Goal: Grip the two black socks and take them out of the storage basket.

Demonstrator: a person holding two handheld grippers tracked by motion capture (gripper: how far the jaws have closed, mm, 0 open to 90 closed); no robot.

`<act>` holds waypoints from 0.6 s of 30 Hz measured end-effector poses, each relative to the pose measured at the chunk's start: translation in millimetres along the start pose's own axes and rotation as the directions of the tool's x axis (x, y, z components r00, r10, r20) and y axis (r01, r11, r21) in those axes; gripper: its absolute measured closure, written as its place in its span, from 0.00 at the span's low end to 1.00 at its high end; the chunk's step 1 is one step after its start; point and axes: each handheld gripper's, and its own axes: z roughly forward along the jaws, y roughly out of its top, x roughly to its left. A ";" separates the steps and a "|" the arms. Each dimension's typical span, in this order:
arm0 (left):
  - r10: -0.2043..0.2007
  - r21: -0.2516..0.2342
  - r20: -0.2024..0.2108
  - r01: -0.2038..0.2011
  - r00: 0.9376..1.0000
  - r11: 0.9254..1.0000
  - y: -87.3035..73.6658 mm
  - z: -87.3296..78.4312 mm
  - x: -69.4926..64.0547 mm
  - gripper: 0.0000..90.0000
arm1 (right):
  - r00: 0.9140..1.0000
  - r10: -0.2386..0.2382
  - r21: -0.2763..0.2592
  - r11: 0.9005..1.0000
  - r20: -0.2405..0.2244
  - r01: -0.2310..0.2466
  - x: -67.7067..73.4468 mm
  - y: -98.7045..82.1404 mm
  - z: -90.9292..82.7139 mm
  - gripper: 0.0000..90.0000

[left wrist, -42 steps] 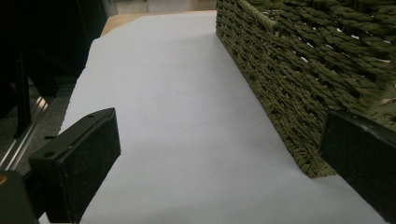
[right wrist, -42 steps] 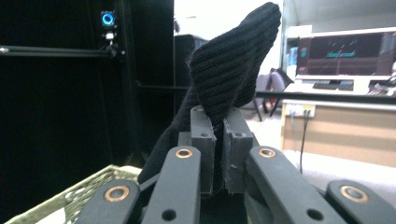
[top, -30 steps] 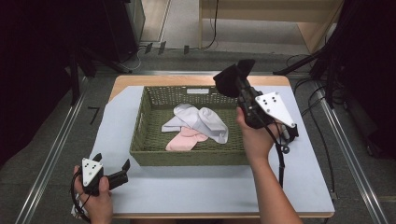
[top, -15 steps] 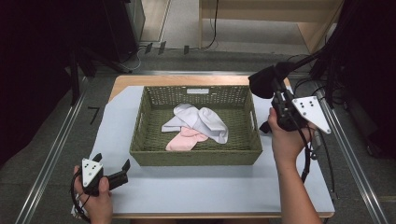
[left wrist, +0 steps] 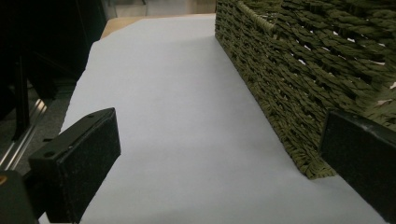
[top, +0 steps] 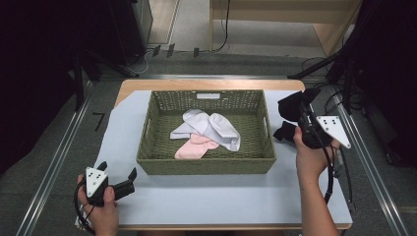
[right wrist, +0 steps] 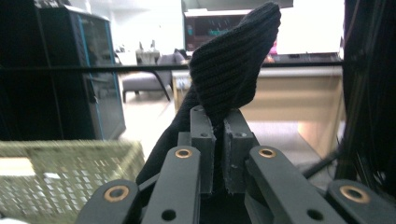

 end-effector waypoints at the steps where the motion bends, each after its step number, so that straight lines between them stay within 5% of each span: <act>1: 0.000 -0.001 0.001 0.000 1.000 1.000 0.0 0.1 -0.2 0.00 | 1.000 0.010 0.014 1.000 0.005 -0.010 -2.0 -4.8 0.8 0.96; 9: -0.001 -0.008 -0.004 0.001 1.000 1.000 -0.4 -0.8 -0.3 0.00 | 0.998 0.056 0.101 0.993 0.028 -0.059 -12.2 -35.4 3.6 0.96; 12: -0.001 -0.007 -0.004 0.001 1.000 1.000 -0.3 -0.8 -0.1 0.00 | 0.999 0.041 0.144 0.989 0.015 -0.043 -13.3 -43.8 3.8 0.94; 15: -0.002 -0.007 -0.004 0.002 1.000 1.000 -0.3 -0.8 -0.1 0.00 | 1.000 -0.012 0.194 0.981 0.004 0.011 -13.8 -50.1 2.7 0.84; 18: -0.004 -0.014 -0.004 0.004 1.000 1.000 -0.6 -1.0 0.2 0.00 | 1.000 -0.012 0.199 0.980 0.009 0.011 -17.0 -50.9 -3.3 0.68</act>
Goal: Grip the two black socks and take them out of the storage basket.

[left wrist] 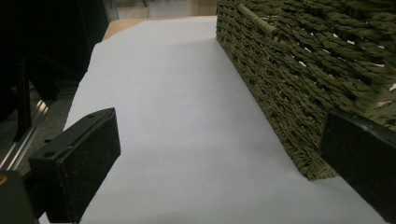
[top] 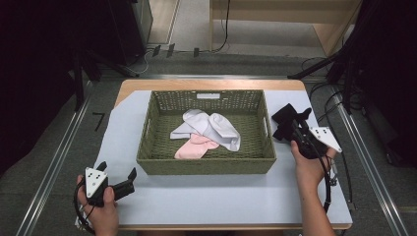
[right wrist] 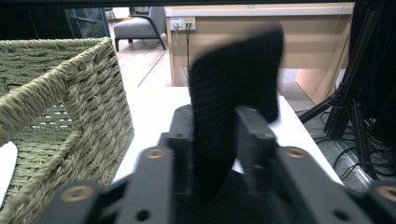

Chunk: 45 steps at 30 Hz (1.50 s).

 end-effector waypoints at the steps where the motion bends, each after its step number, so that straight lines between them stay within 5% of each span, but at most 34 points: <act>1: -0.001 -0.002 -0.001 0.001 1.000 1.000 0.0 -0.1 -0.1 0.00 | 1.000 0.009 -0.007 1.000 -0.009 -0.009 -1.4 0.1 -3.2 0.63; 8: 0.000 -0.002 -0.006 0.000 1.000 1.000 -0.1 -0.6 -0.4 0.00 | 0.998 0.036 -0.041 0.998 -0.049 -0.038 -17.8 3.1 -29.2 0.48; 14: 0.001 -0.013 -0.009 -0.001 1.000 1.000 -0.5 -1.6 -0.9 0.00 | 0.999 0.001 -0.050 0.999 -0.036 -0.003 -33.4 0.6 -50.2 0.31; 25: 0.014 -0.019 -0.009 -0.014 1.000 1.000 -0.9 -2.5 -1.7 0.00 | 0.996 0.056 -0.043 0.997 -0.069 -0.059 -60.0 -11.4 -84.4 0.00; 45: 0.028 -0.031 -0.011 -0.029 1.000 0.999 -1.6 -3.5 -3.2 0.00 | 0.997 -0.001 0.041 0.999 -0.074 0.004 -91.9 -40.6 -129.6 0.00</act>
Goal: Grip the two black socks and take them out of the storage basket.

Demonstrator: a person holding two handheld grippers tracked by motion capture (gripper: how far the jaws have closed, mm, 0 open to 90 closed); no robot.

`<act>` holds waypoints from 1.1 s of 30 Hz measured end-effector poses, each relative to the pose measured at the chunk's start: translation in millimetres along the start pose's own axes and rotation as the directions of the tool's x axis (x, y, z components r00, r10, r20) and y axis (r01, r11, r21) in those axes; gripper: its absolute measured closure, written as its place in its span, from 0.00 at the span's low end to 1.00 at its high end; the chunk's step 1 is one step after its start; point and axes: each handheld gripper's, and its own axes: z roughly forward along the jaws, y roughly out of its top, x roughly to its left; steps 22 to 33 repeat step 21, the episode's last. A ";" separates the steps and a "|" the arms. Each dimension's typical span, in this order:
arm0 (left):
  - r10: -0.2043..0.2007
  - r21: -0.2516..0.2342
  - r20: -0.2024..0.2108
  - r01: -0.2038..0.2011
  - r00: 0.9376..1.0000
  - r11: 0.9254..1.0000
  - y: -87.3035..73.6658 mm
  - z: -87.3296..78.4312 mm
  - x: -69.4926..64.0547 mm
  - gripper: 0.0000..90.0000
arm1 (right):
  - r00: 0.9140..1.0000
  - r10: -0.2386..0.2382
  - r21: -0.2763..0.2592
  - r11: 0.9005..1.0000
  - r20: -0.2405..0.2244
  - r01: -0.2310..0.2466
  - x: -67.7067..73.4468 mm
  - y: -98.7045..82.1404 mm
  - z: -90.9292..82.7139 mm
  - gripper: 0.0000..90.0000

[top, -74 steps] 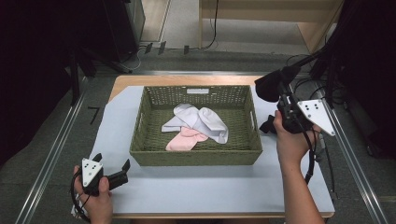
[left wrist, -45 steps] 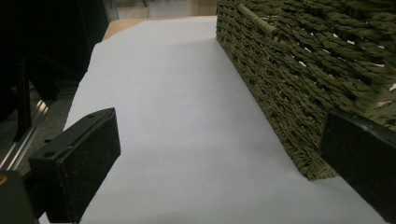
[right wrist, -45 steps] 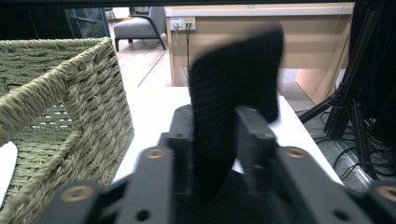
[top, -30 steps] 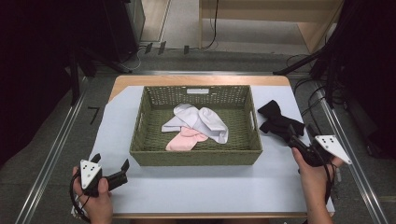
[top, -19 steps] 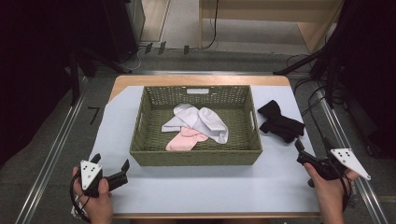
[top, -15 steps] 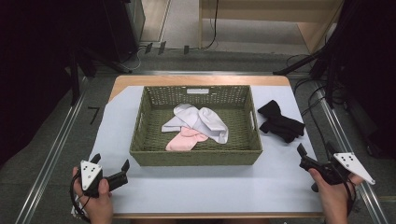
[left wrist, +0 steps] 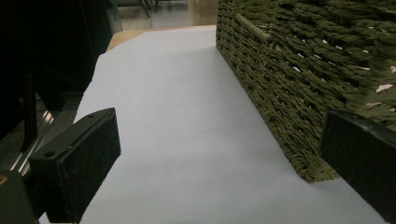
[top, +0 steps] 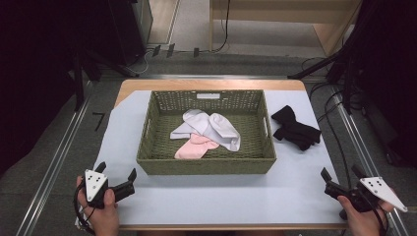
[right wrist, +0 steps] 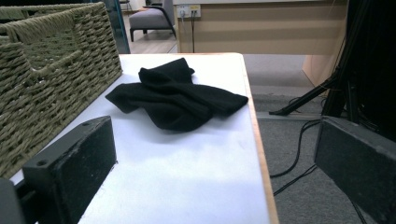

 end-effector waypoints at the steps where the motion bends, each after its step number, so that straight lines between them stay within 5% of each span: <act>1: 0.000 0.003 0.000 0.000 1.000 1.000 0.1 0.0 -0.2 0.00 | 1.000 0.001 0.000 1.000 -0.001 -0.001 -1.2 -0.6 -2.1 0.00; 14: 0.019 0.006 -0.006 -0.019 1.000 1.000 0.1 0.3 -2.2 0.00 | 0.999 0.043 -0.068 0.997 0.028 -0.041 0.3 -12.0 -9.6 0.02; 18: 0.023 0.012 -0.011 -0.023 1.000 1.000 0.4 1.6 -2.9 0.00 | 0.989 0.086 -0.127 0.989 0.123 -0.070 2.2 -14.8 -13.9 0.18; 21: 0.027 0.014 -0.013 -0.027 1.000 1.000 0.4 1.3 -3.5 0.00 | 0.994 0.018 -0.106 0.994 0.106 -0.006 6.8 -14.7 -12.4 0.16; 33: 0.027 0.014 -0.013 -0.027 1.000 1.000 0.4 1.3 -3.5 0.00 | 0.994 0.018 -0.106 0.994 0.106 -0.006 6.8 -14.7 -12.4 0.16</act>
